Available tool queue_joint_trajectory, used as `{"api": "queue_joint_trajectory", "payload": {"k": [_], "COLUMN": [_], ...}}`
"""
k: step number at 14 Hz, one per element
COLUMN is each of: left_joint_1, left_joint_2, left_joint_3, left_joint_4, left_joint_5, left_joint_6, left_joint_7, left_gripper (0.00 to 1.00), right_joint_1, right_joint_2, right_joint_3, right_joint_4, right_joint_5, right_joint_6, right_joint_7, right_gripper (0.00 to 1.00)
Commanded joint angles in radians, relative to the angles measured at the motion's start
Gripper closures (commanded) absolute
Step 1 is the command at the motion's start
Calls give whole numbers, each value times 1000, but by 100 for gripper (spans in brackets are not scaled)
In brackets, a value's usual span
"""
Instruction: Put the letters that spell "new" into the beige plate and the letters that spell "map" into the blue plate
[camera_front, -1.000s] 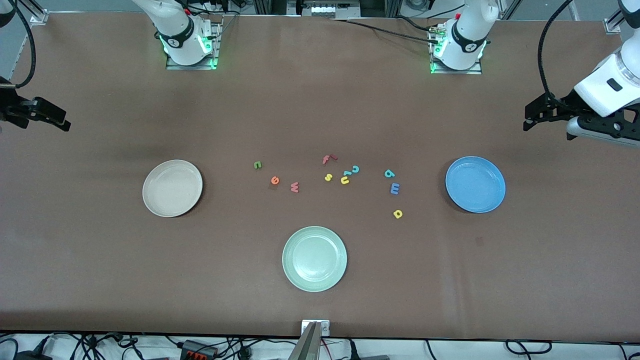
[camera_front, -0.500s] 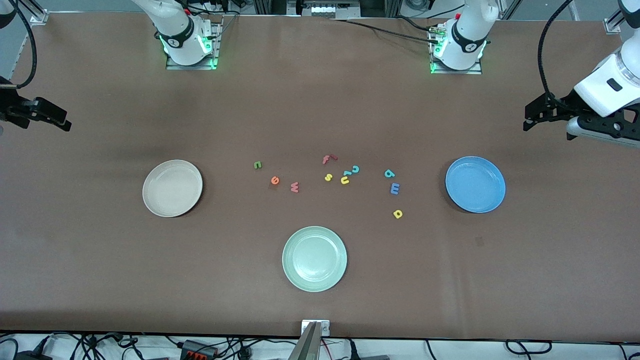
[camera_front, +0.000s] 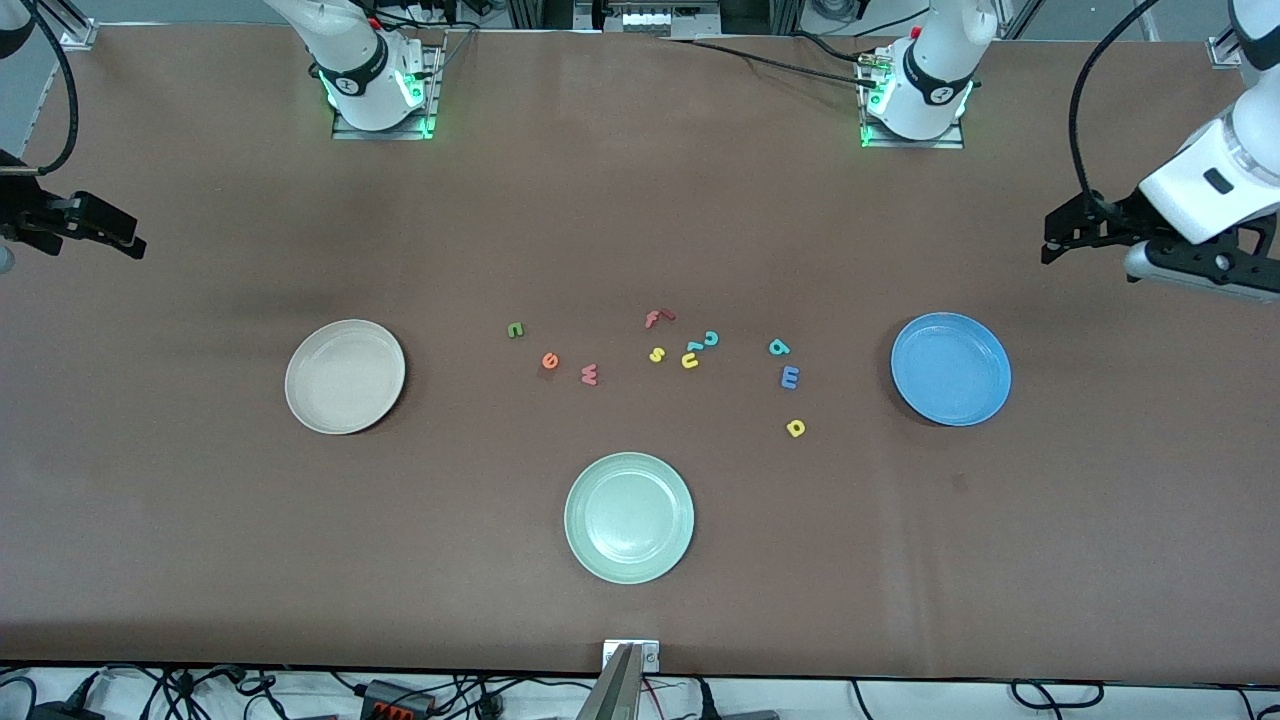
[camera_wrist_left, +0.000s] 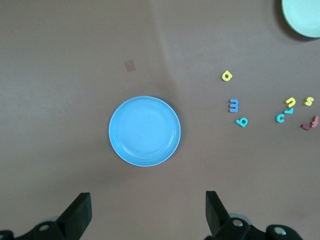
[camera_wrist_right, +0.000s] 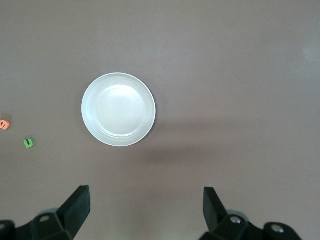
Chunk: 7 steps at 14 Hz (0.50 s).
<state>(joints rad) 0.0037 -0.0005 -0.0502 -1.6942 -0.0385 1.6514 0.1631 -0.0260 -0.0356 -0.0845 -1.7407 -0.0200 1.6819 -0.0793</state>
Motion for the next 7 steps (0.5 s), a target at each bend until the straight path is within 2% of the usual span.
{"api": "queue_joint_trajectory", "payload": {"k": [1, 3, 5, 7], "left_joint_1": [-19, -50, -86, -143], "left_joint_2": [63, 103, 173, 276], "left_joint_3": [-14, -14, -16, -14], "left_joint_4": [27, 28, 42, 48], "left_joint_5": [19, 14, 18, 19], "left_joint_6": [-15, -1, 37, 146], "left_joint_7": [-2, -2, -2, -8], "left_gripper": [0, 0, 0, 0], "right_joint_1": [-3, 17, 98, 171], "right_joint_2": [2, 48, 118, 195], "right_joint_3": [5, 15, 16, 17], "right_joint_4": [-8, -13, -13, -13], "right_joint_5": [-12, 6, 34, 48], "right_joint_6": [5, 12, 47, 113], "right_joint_7": [-17, -17, -1, 19], "right_gripper": [0, 0, 0, 0]}}
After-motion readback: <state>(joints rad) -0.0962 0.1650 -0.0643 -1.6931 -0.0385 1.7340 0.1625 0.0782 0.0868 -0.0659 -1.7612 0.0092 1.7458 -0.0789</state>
